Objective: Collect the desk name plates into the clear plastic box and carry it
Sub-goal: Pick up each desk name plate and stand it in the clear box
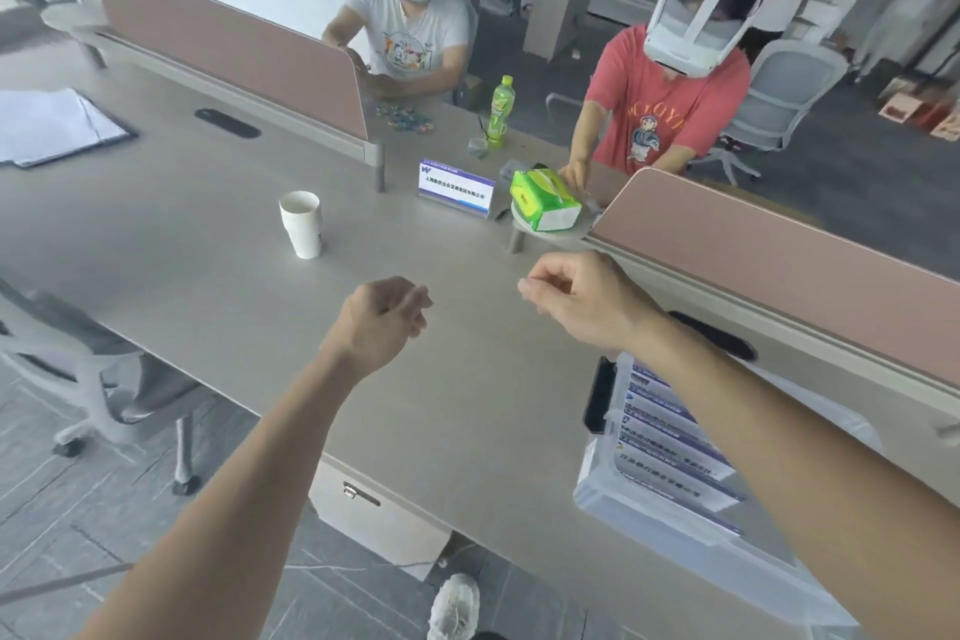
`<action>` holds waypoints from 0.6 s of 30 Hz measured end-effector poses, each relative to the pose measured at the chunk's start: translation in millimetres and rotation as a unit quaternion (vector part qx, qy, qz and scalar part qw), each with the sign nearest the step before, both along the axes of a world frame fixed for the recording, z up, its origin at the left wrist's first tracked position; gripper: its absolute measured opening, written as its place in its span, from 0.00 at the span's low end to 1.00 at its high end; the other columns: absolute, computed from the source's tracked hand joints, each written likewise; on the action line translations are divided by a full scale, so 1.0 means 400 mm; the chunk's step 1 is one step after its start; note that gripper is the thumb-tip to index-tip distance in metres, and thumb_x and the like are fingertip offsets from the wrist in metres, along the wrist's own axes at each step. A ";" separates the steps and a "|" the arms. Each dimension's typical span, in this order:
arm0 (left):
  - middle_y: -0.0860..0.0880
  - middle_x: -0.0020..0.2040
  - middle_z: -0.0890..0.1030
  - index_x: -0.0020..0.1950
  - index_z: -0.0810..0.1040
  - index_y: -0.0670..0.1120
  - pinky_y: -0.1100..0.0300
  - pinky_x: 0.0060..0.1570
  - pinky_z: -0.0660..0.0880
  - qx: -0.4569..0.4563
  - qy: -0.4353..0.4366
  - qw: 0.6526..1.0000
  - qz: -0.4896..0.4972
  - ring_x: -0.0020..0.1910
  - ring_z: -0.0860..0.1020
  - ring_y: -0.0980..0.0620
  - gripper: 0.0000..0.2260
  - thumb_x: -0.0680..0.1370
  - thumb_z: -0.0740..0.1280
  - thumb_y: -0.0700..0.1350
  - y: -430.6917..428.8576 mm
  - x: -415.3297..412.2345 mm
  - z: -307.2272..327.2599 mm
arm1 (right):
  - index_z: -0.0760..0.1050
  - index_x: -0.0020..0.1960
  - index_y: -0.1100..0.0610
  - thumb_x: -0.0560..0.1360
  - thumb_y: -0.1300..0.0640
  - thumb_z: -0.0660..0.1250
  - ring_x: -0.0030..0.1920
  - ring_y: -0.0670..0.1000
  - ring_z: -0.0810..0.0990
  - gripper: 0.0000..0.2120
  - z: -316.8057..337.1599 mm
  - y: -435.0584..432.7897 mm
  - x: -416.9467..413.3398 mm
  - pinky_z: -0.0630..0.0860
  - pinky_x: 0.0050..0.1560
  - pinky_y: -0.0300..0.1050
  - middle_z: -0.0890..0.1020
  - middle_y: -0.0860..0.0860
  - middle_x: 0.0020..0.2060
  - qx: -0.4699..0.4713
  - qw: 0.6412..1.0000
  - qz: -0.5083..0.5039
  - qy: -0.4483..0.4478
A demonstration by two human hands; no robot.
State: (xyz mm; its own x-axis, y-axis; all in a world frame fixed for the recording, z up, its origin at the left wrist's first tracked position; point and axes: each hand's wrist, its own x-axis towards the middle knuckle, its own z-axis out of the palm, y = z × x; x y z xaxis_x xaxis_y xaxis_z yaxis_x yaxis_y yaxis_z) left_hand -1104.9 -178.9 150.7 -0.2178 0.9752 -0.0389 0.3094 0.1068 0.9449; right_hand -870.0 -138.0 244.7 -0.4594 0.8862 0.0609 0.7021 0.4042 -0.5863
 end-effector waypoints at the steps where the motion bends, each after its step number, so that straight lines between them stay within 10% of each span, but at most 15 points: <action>1: 0.54 0.30 0.81 0.39 0.81 0.48 0.56 0.42 0.76 -0.008 -0.001 1.000 0.001 0.33 0.79 0.51 0.12 0.80 0.63 0.48 0.012 -0.010 -0.007 | 0.79 0.40 0.57 0.77 0.52 0.67 0.32 0.46 0.75 0.11 -0.005 0.016 -0.005 0.73 0.38 0.43 0.83 0.54 0.34 -0.002 1.000 0.001 0.005; 18: 0.53 0.25 0.73 0.26 0.75 0.53 0.58 0.35 0.68 -0.092 0.111 0.989 -0.009 0.29 0.72 0.51 0.21 0.79 0.65 0.52 0.321 -0.054 -0.037 | 0.79 0.39 0.52 0.77 0.52 0.66 0.31 0.43 0.78 0.09 -0.163 0.372 -0.057 0.76 0.40 0.43 0.83 0.45 0.31 -0.118 0.986 -0.014 0.120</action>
State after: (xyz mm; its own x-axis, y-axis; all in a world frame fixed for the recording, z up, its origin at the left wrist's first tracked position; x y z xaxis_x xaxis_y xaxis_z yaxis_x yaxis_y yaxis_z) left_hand -1126.5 -50.3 136.0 -0.2244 0.9597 -0.1689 0.5111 0.2635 0.8181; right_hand -892.6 11.0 179.4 -0.4320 0.9007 -0.0456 0.5411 0.2185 -0.8121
